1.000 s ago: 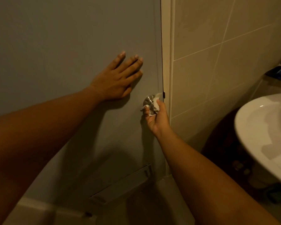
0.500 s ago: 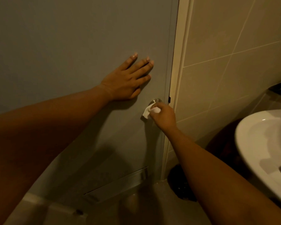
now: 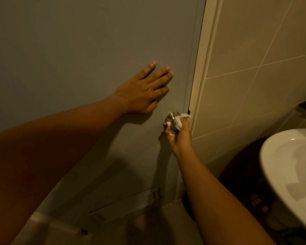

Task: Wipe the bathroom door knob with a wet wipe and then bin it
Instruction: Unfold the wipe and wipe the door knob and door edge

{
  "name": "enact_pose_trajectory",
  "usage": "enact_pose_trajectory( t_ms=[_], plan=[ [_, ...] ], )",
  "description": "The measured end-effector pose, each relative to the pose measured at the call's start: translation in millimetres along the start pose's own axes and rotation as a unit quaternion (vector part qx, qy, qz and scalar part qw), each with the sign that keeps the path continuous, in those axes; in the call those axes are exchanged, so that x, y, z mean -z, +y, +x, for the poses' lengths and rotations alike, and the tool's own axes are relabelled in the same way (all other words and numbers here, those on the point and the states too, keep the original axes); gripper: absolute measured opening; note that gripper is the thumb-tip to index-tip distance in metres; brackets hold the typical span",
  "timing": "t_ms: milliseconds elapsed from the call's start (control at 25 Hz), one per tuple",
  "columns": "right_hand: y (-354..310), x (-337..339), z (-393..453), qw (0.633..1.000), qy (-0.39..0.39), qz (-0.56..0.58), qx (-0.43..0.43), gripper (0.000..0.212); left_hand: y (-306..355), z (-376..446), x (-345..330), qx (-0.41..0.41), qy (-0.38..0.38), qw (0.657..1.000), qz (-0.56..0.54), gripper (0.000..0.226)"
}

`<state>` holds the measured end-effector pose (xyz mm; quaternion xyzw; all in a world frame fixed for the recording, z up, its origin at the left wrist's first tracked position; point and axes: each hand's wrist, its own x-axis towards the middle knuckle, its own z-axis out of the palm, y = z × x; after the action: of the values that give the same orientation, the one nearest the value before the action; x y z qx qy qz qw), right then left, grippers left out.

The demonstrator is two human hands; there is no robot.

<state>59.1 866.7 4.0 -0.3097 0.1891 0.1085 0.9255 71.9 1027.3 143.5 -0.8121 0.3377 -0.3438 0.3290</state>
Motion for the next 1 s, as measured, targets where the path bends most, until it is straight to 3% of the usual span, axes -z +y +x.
enact_pose_trajectory(
  t_ms=[40, 80, 120, 160, 240, 280, 320, 360, 400, 480, 520, 560, 600, 640, 720, 800, 920, 1000],
  plan=[
    [-3, 3, 0, 0.99, 0.009, -0.135, 0.05, 0.031, 1, 1, 0, -0.001, 0.001, 1.0, 0.0, 0.057],
    [-6, 5, -1, 0.954, 0.011, -0.275, 0.118, 0.028, 1, 1, 0, -0.001, 0.002, 1.0, -0.001, 0.057],
    [-8, 7, -2, 0.894, 0.004, -0.405, 0.191, 0.024, 1, 1, 0, 0.0, 0.0, 1.0, -0.001, 0.057],
    [-9, 10, -2, 0.811, -0.009, -0.526, 0.255, 0.022, 1, 1, 0, 0.0, -0.005, 1.0, 0.0, 0.058],
    [-7, 15, 0, 0.607, -0.013, -0.724, 0.327, 0.026, 0, 1, 1, 0.001, -0.021, 1.0, 0.005, 0.059],
    [-7, 17, 0, 0.534, -0.008, -0.774, 0.34, 0.028, 0, 0, 1, 0.0, -0.025, 1.0, 0.005, 0.059],
    [-7, 17, 0, 0.504, -0.006, -0.79, 0.349, 0.029, 0, 0, 2, 0.0, -0.024, 1.0, 0.004, 0.058],
    [-8, 17, 0, 0.523, -0.01, -0.778, 0.348, 0.029, 0, 0, 2, 0.0, -0.021, 1.0, 0.004, 0.057],
    [-9, 14, -1, 0.587, -0.003, -0.736, 0.337, 0.029, 0, 0, 2, 0.0, -0.017, 1.0, 0.004, 0.056],
    [-10, 4, 0, 0.803, 0.05, -0.538, 0.25, 0.029, 0, -1, 1, 0.001, -0.009, 1.0, 0.007, 0.055],
    [-9, -1, 2, 0.895, 0.076, -0.404, 0.172, 0.029, -1, -1, 1, 0.0, -0.006, 1.0, 0.008, 0.055],
    [-7, -3, 3, 0.95, 0.085, -0.287, 0.093, 0.029, -1, -1, 0, -0.002, -0.006, 1.0, 0.008, 0.055],
    [-5, -3, 4, 0.981, 0.063, -0.18, 0.022, 0.032, -1, -1, 0, -0.003, -0.006, 1.0, 0.006, 0.056],
    [-2, -2, 7, 0.996, 0.031, -0.073, -0.032, 0.043, 0, 0, -1, -0.004, -0.006, 1.0, 0.005, 0.056],
    [3, -1, 11, 0.986, -0.008, 0.131, -0.102, 0.055, 0, 0, -2, -0.005, -0.013, 1.0, 0.007, 0.058],
    [6, 1, 14, 0.972, -0.016, 0.196, -0.126, 0.053, 0, -1, -2, -0.006, -0.018, 1.0, 0.006, 0.059],
    [2, 6, 19, 0.992, -0.034, 0.069, -0.1, 0.053, 0, -1, -1, -0.001, -0.015, 1.0, 0.006, 0.059],
    [-7, 9, 15, 0.988, -0.02, -0.15, -0.017, 0.043, 2, 0, -1, 0.001, -0.013, 1.0, 0.003, 0.058]
  ],
)
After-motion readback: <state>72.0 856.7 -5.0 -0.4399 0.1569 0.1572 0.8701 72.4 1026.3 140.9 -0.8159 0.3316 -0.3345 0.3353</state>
